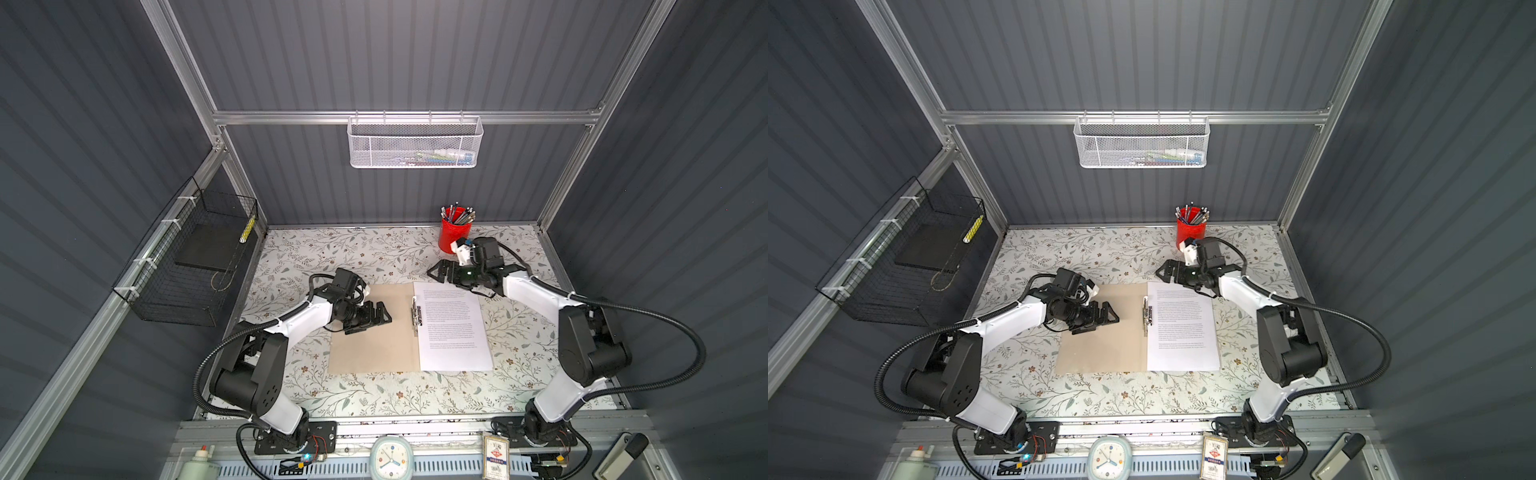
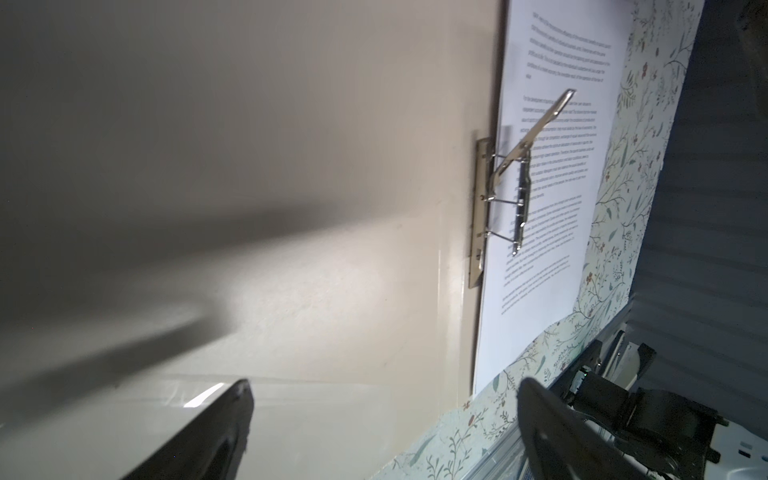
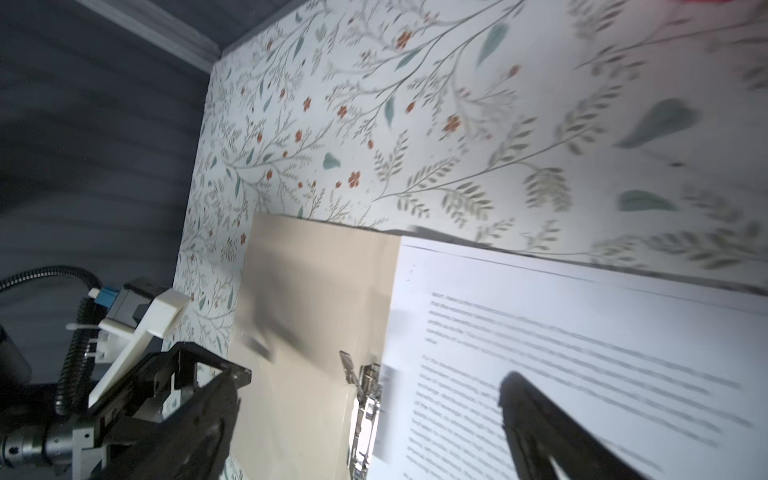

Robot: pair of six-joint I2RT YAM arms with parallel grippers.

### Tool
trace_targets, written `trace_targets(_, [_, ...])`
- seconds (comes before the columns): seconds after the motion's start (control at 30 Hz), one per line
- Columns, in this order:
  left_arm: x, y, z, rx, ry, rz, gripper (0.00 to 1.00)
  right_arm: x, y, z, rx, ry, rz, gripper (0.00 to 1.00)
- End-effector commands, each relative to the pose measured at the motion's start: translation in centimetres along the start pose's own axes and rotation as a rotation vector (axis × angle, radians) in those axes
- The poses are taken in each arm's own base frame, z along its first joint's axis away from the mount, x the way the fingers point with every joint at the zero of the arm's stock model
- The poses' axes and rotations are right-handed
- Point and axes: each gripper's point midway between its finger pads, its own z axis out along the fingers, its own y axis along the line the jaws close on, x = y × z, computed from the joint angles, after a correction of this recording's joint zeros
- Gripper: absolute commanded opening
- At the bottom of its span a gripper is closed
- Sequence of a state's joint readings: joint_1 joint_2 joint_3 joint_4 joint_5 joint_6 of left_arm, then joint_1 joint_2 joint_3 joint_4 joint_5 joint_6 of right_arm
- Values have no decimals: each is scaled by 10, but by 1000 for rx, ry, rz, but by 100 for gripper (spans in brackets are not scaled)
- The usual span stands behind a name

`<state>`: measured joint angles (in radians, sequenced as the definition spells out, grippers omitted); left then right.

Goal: Put the files into the folder

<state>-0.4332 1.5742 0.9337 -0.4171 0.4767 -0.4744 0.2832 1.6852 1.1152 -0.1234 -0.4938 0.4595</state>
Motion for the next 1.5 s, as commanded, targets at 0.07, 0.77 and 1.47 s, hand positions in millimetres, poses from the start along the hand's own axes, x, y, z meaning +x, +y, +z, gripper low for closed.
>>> trace_targets(0.07, [-11,-30,11,54,15,65,99,16,-100,-43,318,-34,181,99])
trace_targets(0.77, [19,-121,44,125,101,299,91,76,-128,-39,358,93,202,44])
trace_targets(1.47, [75,-105,122,37,310,305,89,75,-134,-24,362,149,263,62])
